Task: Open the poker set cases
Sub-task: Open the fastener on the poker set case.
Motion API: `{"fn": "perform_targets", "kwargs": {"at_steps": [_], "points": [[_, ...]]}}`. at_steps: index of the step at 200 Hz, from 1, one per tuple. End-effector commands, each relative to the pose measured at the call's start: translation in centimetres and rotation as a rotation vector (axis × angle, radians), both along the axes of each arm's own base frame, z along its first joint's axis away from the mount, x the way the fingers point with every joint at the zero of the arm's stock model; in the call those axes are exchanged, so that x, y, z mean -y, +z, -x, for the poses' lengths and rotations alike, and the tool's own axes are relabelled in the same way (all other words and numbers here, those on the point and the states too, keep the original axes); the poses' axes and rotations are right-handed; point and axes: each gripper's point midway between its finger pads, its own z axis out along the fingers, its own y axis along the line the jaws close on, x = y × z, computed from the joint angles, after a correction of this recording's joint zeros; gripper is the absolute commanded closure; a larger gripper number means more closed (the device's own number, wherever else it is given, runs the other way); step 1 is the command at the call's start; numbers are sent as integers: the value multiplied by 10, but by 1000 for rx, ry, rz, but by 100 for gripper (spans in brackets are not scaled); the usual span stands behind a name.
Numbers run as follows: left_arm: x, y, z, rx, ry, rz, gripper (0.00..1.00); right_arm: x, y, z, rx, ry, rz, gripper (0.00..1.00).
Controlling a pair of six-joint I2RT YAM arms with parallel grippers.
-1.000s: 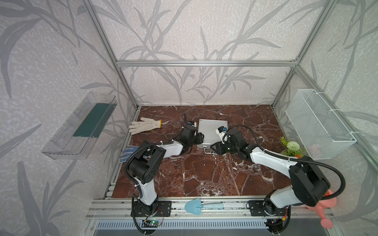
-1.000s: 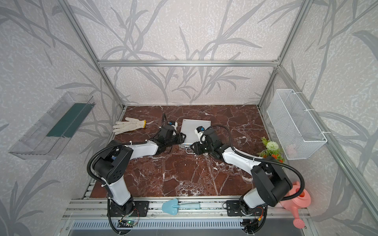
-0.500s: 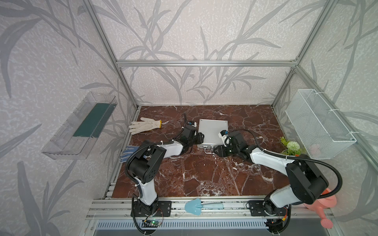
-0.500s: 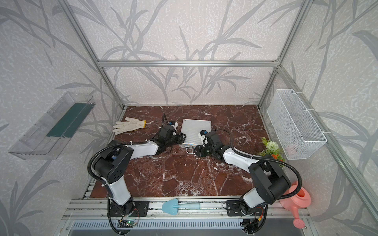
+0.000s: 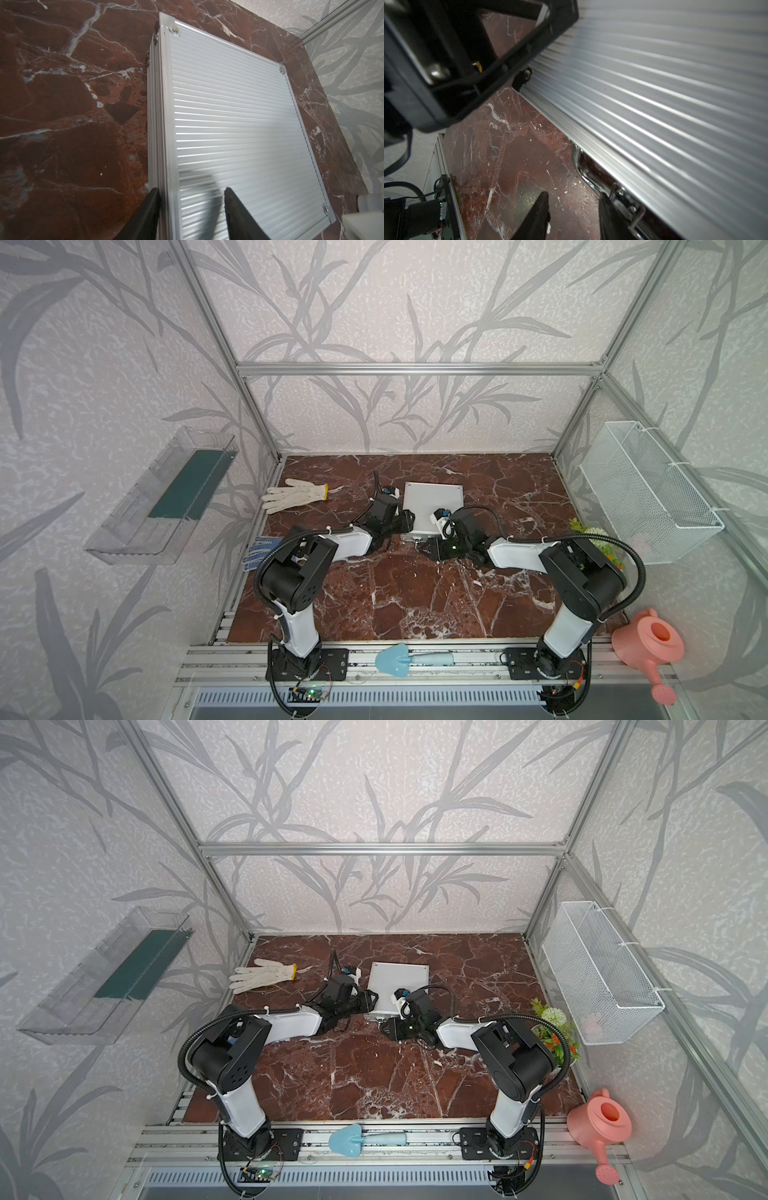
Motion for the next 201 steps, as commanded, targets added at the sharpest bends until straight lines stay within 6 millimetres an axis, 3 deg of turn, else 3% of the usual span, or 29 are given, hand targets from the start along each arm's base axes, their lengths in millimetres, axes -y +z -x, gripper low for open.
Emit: {"fn": "perform_targets", "kwargs": {"at_steps": [1,106,201], "points": [[-2,-47,37,-178,-42,-58,49,-9,20,-8,49,5,-48,60],[-3,-47,40,-180,-41,-56,49,1,17,-27,87,-49,-4,61],[-5,-48,40,-181,-38,-63,49,21,-25,-23,59,-79,97,65]]}}
